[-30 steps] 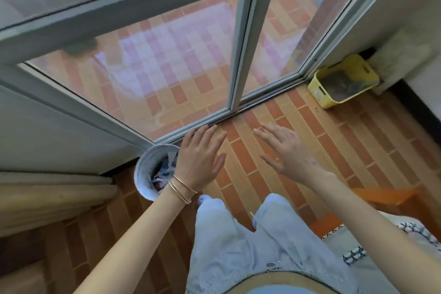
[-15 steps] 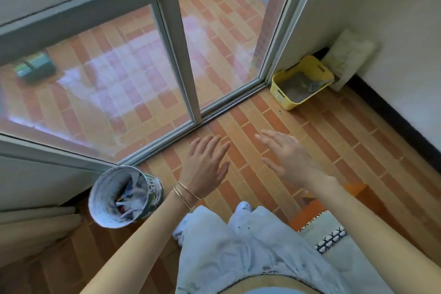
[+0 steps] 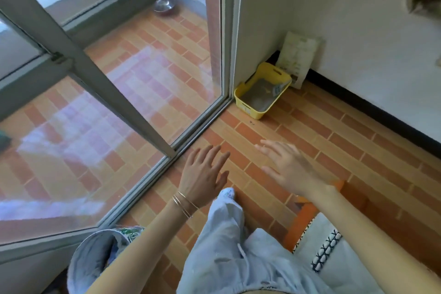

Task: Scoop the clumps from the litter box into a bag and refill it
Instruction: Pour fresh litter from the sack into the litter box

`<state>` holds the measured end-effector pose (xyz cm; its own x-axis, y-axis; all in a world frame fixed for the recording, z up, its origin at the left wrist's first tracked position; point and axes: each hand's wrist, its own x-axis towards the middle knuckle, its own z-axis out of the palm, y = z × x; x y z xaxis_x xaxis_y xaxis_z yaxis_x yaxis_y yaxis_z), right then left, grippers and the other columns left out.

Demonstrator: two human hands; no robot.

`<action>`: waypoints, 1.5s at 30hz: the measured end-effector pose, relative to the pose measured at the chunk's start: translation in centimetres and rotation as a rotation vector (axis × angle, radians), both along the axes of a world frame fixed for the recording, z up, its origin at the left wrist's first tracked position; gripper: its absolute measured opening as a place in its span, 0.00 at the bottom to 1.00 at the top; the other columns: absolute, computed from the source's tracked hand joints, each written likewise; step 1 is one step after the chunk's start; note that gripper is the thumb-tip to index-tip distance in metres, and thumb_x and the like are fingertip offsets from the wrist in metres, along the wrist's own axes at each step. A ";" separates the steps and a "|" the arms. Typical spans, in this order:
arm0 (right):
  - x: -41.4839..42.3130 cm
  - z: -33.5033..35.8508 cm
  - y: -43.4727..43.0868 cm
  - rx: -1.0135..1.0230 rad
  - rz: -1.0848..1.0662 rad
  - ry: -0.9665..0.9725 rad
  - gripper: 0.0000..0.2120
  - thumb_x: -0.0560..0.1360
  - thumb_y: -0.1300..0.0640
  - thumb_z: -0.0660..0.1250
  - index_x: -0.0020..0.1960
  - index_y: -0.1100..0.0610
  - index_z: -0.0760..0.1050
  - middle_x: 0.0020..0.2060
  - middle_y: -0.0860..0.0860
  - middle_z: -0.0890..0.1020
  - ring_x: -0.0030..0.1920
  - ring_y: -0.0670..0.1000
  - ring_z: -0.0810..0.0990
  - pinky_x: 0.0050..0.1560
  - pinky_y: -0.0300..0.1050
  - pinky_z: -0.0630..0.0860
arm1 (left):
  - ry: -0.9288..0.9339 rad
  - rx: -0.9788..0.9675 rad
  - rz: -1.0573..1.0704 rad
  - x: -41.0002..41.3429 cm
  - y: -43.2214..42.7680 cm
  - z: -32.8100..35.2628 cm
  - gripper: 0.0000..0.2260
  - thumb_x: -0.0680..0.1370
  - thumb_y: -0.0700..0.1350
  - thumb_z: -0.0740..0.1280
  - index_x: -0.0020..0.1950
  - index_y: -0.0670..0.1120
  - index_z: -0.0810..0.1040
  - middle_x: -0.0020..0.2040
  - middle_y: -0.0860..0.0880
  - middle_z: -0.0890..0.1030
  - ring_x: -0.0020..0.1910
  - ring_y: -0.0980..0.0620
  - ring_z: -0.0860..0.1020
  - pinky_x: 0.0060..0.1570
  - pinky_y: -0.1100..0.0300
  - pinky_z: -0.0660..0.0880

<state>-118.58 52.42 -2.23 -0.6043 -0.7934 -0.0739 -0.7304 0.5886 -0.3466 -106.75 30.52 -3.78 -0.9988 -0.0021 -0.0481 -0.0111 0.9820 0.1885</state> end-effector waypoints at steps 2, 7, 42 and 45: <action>-1.3 0.1 0.1 0.000 -0.057 -0.010 0.23 0.76 0.51 0.63 0.70 0.51 0.65 0.67 0.51 0.70 0.66 0.50 0.69 0.65 0.52 0.66 | 0.001 0.001 -0.042 -2.6 -0.4 0.1 0.21 0.77 0.55 0.55 0.66 0.49 0.74 0.63 0.46 0.77 0.62 0.44 0.75 0.61 0.45 0.71; -6.0 0.8 -0.4 0.002 -0.147 -0.039 0.23 0.77 0.51 0.63 0.71 0.50 0.64 0.68 0.49 0.68 0.68 0.49 0.67 0.68 0.51 0.62 | -0.010 -0.004 -0.145 -9.7 -1.9 0.9 0.22 0.78 0.55 0.52 0.68 0.50 0.71 0.64 0.46 0.76 0.62 0.44 0.74 0.61 0.45 0.71; -38.6 0.2 15.5 0.045 -0.214 -0.070 0.23 0.77 0.53 0.61 0.72 0.50 0.63 0.71 0.49 0.65 0.69 0.49 0.66 0.67 0.48 0.61 | 0.082 0.048 -0.271 -43.2 15.4 -0.9 0.20 0.76 0.54 0.56 0.63 0.49 0.75 0.59 0.46 0.79 0.57 0.45 0.78 0.57 0.47 0.73; -41.1 0.0 16.0 0.043 -0.205 -0.092 0.23 0.78 0.52 0.61 0.72 0.50 0.62 0.71 0.47 0.64 0.70 0.47 0.64 0.68 0.48 0.61 | 0.093 0.023 -0.241 -45.1 15.6 -0.8 0.20 0.76 0.54 0.55 0.62 0.49 0.77 0.58 0.46 0.80 0.56 0.45 0.78 0.56 0.48 0.74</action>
